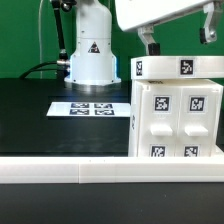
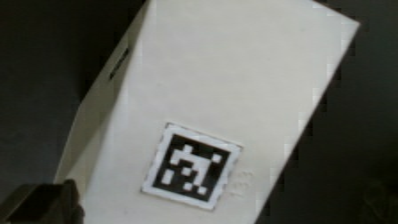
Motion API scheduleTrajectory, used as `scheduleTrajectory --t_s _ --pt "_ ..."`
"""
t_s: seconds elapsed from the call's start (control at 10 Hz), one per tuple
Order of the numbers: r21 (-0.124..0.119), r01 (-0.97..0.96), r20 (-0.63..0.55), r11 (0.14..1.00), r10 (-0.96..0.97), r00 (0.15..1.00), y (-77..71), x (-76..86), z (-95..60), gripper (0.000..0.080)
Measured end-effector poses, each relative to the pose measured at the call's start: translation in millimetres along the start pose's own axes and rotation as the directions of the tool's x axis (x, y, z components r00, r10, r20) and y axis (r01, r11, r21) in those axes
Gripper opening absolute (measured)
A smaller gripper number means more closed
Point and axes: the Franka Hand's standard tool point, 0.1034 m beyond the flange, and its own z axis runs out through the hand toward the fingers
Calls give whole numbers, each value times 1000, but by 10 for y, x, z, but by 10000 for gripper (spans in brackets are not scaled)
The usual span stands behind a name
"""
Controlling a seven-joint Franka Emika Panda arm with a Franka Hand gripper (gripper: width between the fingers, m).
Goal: Assemble cabinet
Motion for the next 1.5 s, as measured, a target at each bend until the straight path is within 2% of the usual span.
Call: scheduleTrajectory --t_s 0.2,0.4,0.6,0.8,1.1,1.2,1.3,1.5 --pt "-1 5 2 1000 -5 1000 -11 -24 11 797" --pt "-15 191 -5 982 -191 982 0 -30 47 797" --pt "-22 422 0 906 -422 906 -13 -15 38 797" --pt "-28 573 21 819 -572 820 -41 -28 24 797" --pt "-25 702 25 712 -701 712 -34 -22 27 797" --pt "-24 764 28 645 -763 646 -31 -19 27 797" --pt "-28 843 41 537 -842 538 -21 -18 28 797" --pt "-21 940 62 339 -938 340 15 62 18 797"
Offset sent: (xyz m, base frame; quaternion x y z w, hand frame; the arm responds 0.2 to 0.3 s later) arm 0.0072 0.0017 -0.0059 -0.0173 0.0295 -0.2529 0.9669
